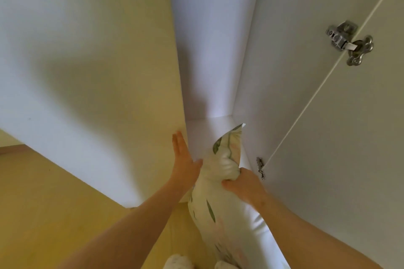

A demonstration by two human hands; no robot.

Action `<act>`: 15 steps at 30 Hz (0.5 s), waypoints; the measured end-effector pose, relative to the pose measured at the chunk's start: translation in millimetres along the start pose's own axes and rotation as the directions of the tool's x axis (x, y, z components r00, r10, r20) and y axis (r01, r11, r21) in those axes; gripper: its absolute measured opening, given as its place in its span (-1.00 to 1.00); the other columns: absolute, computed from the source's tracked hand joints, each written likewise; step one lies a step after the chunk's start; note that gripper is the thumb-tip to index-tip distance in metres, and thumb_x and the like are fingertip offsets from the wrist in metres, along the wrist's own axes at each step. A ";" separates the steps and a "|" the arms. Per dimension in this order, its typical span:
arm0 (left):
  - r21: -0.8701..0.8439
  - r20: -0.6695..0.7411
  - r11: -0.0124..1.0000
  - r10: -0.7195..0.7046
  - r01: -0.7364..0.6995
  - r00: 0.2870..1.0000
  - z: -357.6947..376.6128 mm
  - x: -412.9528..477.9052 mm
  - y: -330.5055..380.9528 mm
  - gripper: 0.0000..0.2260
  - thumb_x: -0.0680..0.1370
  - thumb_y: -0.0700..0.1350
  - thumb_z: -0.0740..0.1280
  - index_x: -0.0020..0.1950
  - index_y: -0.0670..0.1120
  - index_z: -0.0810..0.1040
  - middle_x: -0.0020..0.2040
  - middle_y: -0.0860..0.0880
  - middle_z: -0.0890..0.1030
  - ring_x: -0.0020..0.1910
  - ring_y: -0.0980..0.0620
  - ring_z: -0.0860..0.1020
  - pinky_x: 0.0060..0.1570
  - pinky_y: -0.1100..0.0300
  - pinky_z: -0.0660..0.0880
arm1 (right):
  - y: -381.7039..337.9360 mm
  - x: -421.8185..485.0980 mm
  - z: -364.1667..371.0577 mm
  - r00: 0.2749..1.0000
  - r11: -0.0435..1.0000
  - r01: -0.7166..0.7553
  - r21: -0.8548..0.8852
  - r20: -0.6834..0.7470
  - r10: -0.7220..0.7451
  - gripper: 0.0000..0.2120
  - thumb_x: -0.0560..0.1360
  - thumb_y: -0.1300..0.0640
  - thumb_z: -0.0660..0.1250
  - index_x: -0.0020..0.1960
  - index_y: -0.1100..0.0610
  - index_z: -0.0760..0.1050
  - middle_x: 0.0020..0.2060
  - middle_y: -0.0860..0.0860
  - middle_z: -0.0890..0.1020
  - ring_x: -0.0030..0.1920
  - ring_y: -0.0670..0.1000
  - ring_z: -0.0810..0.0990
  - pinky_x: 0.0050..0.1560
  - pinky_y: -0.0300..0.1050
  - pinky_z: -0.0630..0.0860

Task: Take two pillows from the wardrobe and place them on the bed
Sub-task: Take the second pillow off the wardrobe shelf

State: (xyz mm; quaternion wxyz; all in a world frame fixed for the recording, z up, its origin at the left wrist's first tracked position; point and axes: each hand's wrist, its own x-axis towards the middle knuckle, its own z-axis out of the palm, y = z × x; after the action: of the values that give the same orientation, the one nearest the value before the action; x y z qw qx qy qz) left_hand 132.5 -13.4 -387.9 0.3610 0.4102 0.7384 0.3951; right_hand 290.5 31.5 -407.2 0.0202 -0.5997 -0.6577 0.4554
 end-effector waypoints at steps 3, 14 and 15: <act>0.663 0.348 0.626 0.228 -0.410 0.909 2.5 -14.3 -12.6 -0.13 0.51 -0.12 0.27 0.39 -0.04 -0.47 0.42 0.05 -0.46 0.50 0.05 -0.32 0.52 0.09 -0.17 | 3.8 -8.3 1.4 1.000 1.000 0.004 -0.009 -0.017 -0.004 -0.72 0.36 0.02 0.37 -0.01 0.10 0.43 -0.31 -0.06 0.52 -0.28 -0.04 0.51 -0.40 -0.26 0.38; 0.648 0.740 0.141 0.117 -0.749 0.662 47.2 -15.8 -0.9 -0.14 0.27 0.19 0.46 0.45 -0.10 0.20 0.31 -0.07 0.48 0.35 -0.08 0.39 0.40 -0.03 0.13 | 23.8 -56.6 6.2 0.996 0.984 0.046 -0.172 0.078 -0.033 -0.62 0.35 0.02 0.40 0.09 0.13 0.42 -0.25 -0.06 0.51 -0.22 -0.04 0.50 -0.32 -0.25 0.40; 0.635 0.756 0.122 0.106 -0.763 0.646 51.5 -17.9 -0.5 -0.24 0.25 0.21 0.47 0.33 -0.10 0.36 0.15 -0.05 0.59 0.17 -0.07 0.52 0.24 0.07 0.24 | 27.2 -61.5 7.9 0.995 0.985 0.053 -0.161 0.093 -0.038 -0.62 0.36 0.04 0.40 0.11 0.14 0.44 -0.22 -0.03 0.53 -0.20 -0.02 0.52 -0.33 -0.24 0.41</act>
State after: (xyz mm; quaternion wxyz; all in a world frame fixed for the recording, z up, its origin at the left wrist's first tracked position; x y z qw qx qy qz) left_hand 183.8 -14.7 -406.6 0.0950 0.8379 0.5134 -0.1593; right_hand 324.1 -26.3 -396.7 -0.0483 -0.5631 -0.7066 0.4258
